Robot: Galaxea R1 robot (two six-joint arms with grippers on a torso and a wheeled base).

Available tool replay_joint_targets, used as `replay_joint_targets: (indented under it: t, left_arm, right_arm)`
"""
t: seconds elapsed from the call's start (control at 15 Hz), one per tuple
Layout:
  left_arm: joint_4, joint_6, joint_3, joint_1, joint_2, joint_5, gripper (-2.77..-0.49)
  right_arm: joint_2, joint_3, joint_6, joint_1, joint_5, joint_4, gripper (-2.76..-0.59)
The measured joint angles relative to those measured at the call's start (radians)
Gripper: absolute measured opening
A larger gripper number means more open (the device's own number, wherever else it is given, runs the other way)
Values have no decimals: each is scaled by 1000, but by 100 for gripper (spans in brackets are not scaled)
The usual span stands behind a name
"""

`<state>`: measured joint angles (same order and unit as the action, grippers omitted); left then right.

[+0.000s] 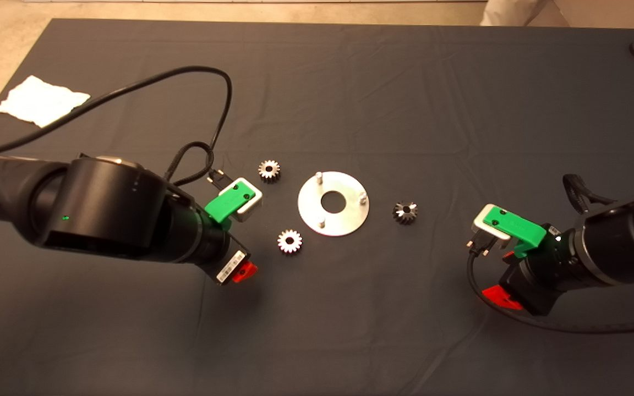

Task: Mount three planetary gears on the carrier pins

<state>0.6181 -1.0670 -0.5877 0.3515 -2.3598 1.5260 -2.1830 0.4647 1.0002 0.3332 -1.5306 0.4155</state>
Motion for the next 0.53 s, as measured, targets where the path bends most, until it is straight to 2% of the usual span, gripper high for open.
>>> replay_joint_targets:
  t: [0.4, 0.53]
  left_arm:
    - [0, 0, 0, 0, 0, 0, -75]
    - [0, 0, 0, 0, -2, 0, -75]
  right_arm:
    - [0, 0, 0, 0, 0, 1, -133]
    - [0, 3, 0, 0, 0, 11, -133]
